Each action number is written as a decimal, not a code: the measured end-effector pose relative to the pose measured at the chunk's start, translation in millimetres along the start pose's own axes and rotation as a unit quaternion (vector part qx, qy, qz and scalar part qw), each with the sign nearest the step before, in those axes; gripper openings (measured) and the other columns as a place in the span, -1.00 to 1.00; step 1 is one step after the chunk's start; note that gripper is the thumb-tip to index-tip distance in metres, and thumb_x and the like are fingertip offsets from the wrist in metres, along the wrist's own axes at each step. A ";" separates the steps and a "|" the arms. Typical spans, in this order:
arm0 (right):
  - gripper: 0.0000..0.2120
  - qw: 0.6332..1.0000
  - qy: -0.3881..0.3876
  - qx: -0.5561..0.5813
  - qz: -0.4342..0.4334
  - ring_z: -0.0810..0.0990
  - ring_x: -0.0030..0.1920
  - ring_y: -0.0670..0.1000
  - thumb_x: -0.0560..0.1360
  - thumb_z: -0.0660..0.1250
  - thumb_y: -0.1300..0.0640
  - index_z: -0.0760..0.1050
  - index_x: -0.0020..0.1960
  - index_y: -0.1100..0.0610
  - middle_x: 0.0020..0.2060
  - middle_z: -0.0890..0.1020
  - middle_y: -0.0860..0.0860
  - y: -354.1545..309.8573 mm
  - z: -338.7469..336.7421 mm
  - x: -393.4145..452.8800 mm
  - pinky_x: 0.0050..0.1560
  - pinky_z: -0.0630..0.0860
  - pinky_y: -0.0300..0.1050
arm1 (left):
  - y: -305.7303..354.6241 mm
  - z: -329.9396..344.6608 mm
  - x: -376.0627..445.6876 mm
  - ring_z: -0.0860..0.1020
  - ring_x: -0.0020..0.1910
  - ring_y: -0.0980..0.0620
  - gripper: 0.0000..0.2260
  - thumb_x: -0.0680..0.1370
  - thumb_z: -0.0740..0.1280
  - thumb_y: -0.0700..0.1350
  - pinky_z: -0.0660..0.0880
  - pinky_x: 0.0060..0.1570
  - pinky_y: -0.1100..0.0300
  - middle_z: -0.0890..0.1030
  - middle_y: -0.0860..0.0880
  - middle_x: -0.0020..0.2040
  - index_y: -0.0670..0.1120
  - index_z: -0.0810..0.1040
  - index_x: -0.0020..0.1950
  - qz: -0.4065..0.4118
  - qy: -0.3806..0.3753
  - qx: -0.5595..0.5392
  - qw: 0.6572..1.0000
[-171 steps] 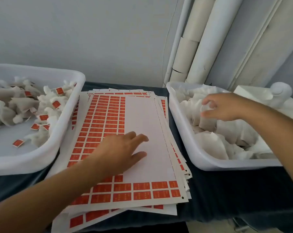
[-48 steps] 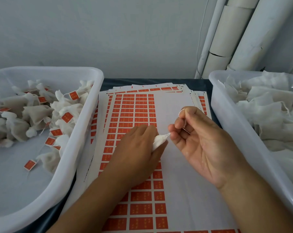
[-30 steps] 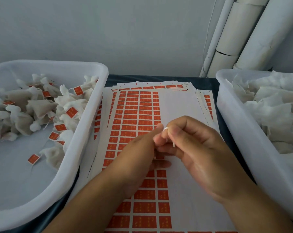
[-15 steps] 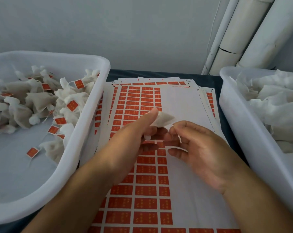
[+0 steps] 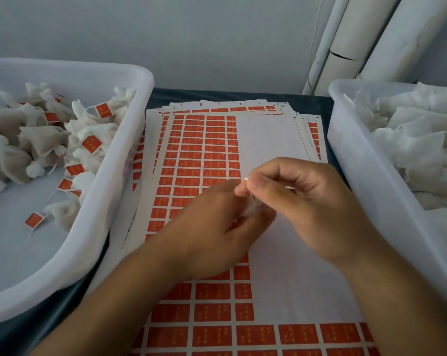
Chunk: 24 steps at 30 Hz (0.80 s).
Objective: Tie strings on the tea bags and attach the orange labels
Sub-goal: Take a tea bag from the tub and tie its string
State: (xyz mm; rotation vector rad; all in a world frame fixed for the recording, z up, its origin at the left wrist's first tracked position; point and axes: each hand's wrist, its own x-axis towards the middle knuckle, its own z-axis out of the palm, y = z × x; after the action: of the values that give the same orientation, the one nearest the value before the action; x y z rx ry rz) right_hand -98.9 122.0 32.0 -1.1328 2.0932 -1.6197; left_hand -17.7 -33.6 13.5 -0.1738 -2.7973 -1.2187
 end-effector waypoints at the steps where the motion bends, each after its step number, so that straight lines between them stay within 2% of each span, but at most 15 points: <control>1: -0.81 1.000 -0.004 -0.019 -0.009 0.68 0.06 0.02 0.62 0.32 -0.01 0.69 0.02 0.03 -0.08 0.73 -0.08 0.8 0.6 -0.2 0.03 0.62 -0.19 | 0.8 1.9 0.0 0.59 -0.14 0.04 -0.71 0.71 0.11 0.09 0.59 -0.15 0.08 0.60 0.03 -0.12 -0.01 0.56 0.04 0.009 0.003 -0.018 1.000; 5: -0.79 0.997 0.004 -0.069 -0.023 0.64 0.11 -0.06 0.62 0.26 -0.08 0.65 0.12 -0.10 -0.01 0.68 -0.24 3.5 1.9 0.2 -0.06 0.61 -0.25 | 1.1 1.7 -2.6 0.61 0.06 0.24 -0.69 0.68 0.05 0.09 0.52 0.05 0.39 0.64 0.20 -0.02 0.12 0.58 0.06 -0.017 -0.006 -0.086 0.996; 6: -0.79 0.997 0.005 -0.072 -0.019 0.62 0.15 -0.09 0.63 0.24 -0.10 0.62 0.17 -0.12 0.03 0.66 -0.26 4.9 1.6 0.4 -0.05 0.64 -0.21 | 1.4 0.0 -3.2 0.60 0.04 0.28 -0.68 0.67 0.04 0.10 0.48 0.04 0.44 0.64 0.24 -0.04 0.18 0.59 0.01 -0.035 -0.011 -0.101 0.994; 8: -0.72 0.995 0.003 -0.095 -0.018 0.60 0.21 -0.16 0.66 0.20 -0.11 0.55 0.29 -0.10 0.13 0.64 -0.22 9.3 1.7 1.6 0.02 0.65 -0.22 | 2.7 -4.1 -4.2 0.58 -0.12 0.33 -0.63 0.64 0.02 0.11 0.43 -0.07 0.51 0.61 0.27 -0.21 0.22 0.56 -0.19 -0.064 -0.009 -0.130 0.989; 10: -0.64 0.988 0.006 -0.150 -0.024 0.58 0.25 -0.17 0.67 0.16 -0.13 0.51 0.37 -0.05 0.13 0.65 -0.20 13.1 1.9 3.0 0.19 0.58 -0.19 | 3.8 -8.0 -4.2 0.51 -0.31 0.25 -0.58 0.61 0.01 0.16 0.45 -0.21 0.39 0.51 0.07 -0.35 0.08 0.55 -0.26 -0.088 -0.004 -0.158 0.983; 11: -0.62 0.986 0.009 -0.163 -0.025 0.59 0.24 -0.16 0.66 0.15 -0.14 0.50 0.38 -0.04 0.10 0.66 -0.20 14.0 1.9 3.5 0.24 0.56 -0.15 | 3.6 -10.0 -3.6 0.48 -0.34 0.15 -0.52 0.60 0.01 0.20 0.50 -0.20 0.26 0.49 -0.04 -0.34 -0.06 0.56 -0.20 -0.102 -0.012 -0.163 0.981; 13: -0.63 0.986 0.018 -0.162 -0.034 0.62 0.19 -0.16 0.64 0.16 -0.14 0.52 0.33 -0.01 0.03 0.66 -0.19 15.4 1.1 4.0 0.23 0.56 -0.17 | 0.6 -12.8 -1.9 0.54 -0.15 -0.21 -0.37 0.59 0.00 0.25 0.54 0.03 -0.02 0.54 -0.27 -0.14 -0.29 0.54 0.03 -0.126 -0.037 -0.171 0.977; 14: -0.66 0.987 0.021 -0.156 -0.041 0.63 0.15 -0.16 0.64 0.19 -0.14 0.53 0.30 -0.01 -0.01 0.66 -0.18 15.8 0.4 3.8 0.20 0.57 -0.22 | -0.3 -14.1 -1.4 0.54 -0.07 -0.25 -0.35 0.62 -0.01 0.26 0.53 0.08 -0.08 0.55 -0.31 -0.07 -0.30 0.54 0.08 -0.139 -0.041 -0.178 0.973; 15: -0.69 0.987 0.022 -0.150 -0.047 0.64 0.11 -0.16 0.64 0.21 -0.14 0.53 0.27 -0.02 -0.05 0.66 -0.18 16.4 -0.5 3.3 0.17 0.57 -0.27 | -0.3 -15.2 -1.1 0.56 -0.06 -0.23 -0.36 0.66 -0.01 0.26 0.54 0.09 -0.06 0.57 -0.28 -0.07 -0.28 0.55 0.07 -0.150 -0.036 -0.186 0.970; 17: -0.76 0.988 0.016 -0.144 -0.057 0.65 0.06 -0.17 0.63 0.27 -0.12 0.52 0.22 -0.06 -0.11 0.65 -0.18 17.2 -2.1 1.8 0.17 0.54 -0.33 | -0.3 -16.4 -0.1 0.58 -0.20 -0.01 -0.45 0.70 0.01 0.20 0.53 0.02 0.07 0.59 -0.17 -0.15 -0.19 0.58 -0.02 -0.170 -0.019 -0.192 0.966; 19: -0.81 0.987 0.003 -0.148 -0.061 0.65 0.05 -0.18 0.61 0.30 -0.12 0.51 0.19 -0.11 -0.14 0.63 -0.20 16.9 -2.6 0.9 0.19 0.52 -0.36 | -1.5 -16.6 0.7 0.53 -0.25 0.11 -0.50 0.68 0.06 0.17 0.50 -0.02 0.11 0.59 -0.15 -0.16 -0.16 0.61 -0.04 -0.182 -0.007 -0.183 0.966; 21: -0.84 0.985 -0.004 -0.156 -0.071 0.64 0.05 -0.18 0.61 0.32 -0.09 0.52 0.16 -0.10 -0.11 0.62 -0.24 16.6 -3.3 0.5 0.16 0.53 -0.37 | -3.2 -17.1 1.7 0.53 -0.25 0.10 -0.51 0.67 0.09 0.18 0.51 -0.01 0.10 0.60 -0.17 -0.15 -0.15 0.64 -0.05 -0.193 0.003 -0.183 0.964; 24: -0.86 0.982 0.002 -0.161 -0.095 0.63 0.09 -0.13 0.59 0.35 -0.04 0.53 0.12 -0.03 -0.02 0.60 -0.27 15.1 -3.9 0.2 0.07 0.59 -0.31 | -2.1 -20.6 2.4 0.63 -0.22 -0.06 -0.48 0.65 0.11 0.22 0.56 0.04 0.06 0.65 -0.20 -0.14 -0.12 0.68 -0.10 -0.220 0.002 -0.194 0.956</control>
State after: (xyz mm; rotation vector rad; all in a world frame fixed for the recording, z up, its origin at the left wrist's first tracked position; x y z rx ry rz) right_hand -107.7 125.7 19.7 -1.4699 2.3733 -1.3881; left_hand -19.6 -50.0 26.3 0.4536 -2.6379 -1.8493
